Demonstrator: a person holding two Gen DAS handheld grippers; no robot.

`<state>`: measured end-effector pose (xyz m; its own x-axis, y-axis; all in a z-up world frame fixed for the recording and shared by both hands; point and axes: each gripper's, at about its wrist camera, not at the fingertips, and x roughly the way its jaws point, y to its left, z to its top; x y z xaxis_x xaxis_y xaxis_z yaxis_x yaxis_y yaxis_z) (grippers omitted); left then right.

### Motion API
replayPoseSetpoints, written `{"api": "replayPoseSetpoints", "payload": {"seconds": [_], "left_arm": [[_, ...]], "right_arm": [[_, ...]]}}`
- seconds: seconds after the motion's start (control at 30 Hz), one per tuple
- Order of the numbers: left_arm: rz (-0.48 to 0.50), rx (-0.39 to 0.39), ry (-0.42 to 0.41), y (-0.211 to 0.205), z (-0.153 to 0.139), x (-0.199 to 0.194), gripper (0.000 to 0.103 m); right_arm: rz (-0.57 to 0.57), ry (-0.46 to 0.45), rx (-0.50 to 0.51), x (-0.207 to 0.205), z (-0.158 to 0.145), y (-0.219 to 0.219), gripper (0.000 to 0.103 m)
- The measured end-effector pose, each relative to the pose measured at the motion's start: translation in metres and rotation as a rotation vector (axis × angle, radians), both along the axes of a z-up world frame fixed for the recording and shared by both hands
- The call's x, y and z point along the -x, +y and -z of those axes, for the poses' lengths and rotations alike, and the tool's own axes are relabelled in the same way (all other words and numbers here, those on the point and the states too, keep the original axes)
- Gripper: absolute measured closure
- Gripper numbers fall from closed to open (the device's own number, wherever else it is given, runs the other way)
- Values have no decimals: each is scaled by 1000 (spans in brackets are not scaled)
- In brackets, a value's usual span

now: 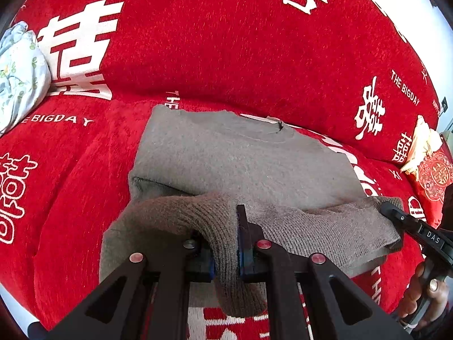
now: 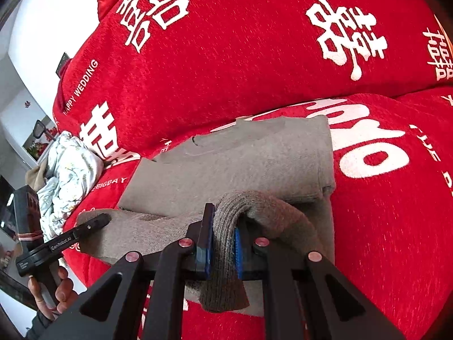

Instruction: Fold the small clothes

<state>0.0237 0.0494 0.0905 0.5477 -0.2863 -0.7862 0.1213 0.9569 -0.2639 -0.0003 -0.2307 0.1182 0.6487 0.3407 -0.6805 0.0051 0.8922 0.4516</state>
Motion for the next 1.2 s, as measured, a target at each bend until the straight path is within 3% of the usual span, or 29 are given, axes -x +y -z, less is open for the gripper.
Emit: {"api": "replayPoseSetpoints", "payload": {"seconds": [0.63, 1.2], "left_arm": [[-8, -9, 45, -3, 6, -38, 91], [-16, -17, 61, -9, 9, -68, 91]], "right_arm": [[6, 53, 50, -41, 5, 2, 90], [20, 84, 36, -67, 14, -7, 90]]}}
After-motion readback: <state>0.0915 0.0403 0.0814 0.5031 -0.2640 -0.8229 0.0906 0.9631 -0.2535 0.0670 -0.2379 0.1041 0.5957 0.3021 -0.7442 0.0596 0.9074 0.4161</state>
